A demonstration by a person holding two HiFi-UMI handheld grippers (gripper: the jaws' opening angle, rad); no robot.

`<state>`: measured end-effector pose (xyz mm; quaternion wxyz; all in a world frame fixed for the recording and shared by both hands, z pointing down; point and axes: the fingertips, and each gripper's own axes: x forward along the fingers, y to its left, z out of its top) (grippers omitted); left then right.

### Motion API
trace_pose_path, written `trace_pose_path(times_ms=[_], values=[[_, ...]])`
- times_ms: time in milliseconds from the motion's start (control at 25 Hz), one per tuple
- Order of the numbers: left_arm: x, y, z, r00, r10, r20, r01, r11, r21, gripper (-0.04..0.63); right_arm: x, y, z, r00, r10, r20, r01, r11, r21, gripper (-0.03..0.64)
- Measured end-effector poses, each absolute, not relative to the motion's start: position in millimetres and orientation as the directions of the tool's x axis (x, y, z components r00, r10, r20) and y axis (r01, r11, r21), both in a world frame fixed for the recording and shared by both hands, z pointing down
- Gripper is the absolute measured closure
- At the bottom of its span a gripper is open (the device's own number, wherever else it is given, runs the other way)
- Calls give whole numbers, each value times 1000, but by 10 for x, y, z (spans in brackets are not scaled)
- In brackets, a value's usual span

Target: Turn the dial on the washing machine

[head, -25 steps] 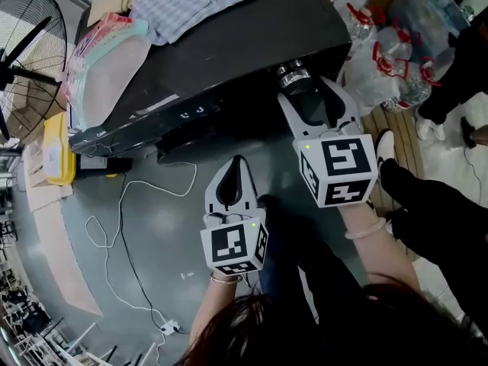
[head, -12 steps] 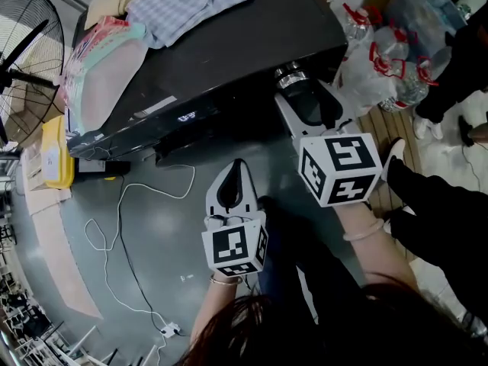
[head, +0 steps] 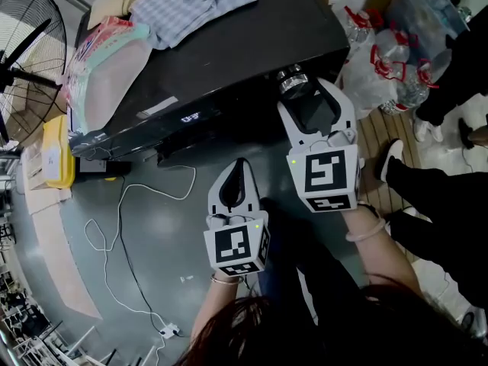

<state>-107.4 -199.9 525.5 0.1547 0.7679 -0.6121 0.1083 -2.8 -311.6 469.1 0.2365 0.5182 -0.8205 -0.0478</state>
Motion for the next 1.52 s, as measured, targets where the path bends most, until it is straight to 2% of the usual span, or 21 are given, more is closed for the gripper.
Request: trace_pose_path(times_ms=[160,560,1000,1160,1360,1520], values=[[-1061,-2015,5232,227,-908,353,-974,-205,98,581,-29,-3108,4706,-336,-879,338,-819,450,357,333],[-1011,-1988,5274,231,-898,374,-973,-209,99,581,29,-3130,4709,-378,-864,333,-907,418,55,334],[-1001,-1992,5310,235,-892,387,-972,-218,87,581,75,-3152,4733,-385,-866,318,-923,353,-155,331],[-975,-2004,5287,250,-892,375,-968,-235,86,581,66,-3164,4729,-385,-866,318,-923,368,-116,328],[-975,-2006,5300,249,-891,380,-968,-234,85,581,2,-3136,4685,-362,-872,330,-896,423,133,321],[-972,-2022,5308,249,-890,381,-968,-233,89,581,-42,-3146,4700,-361,-870,337,-866,446,224,322]])
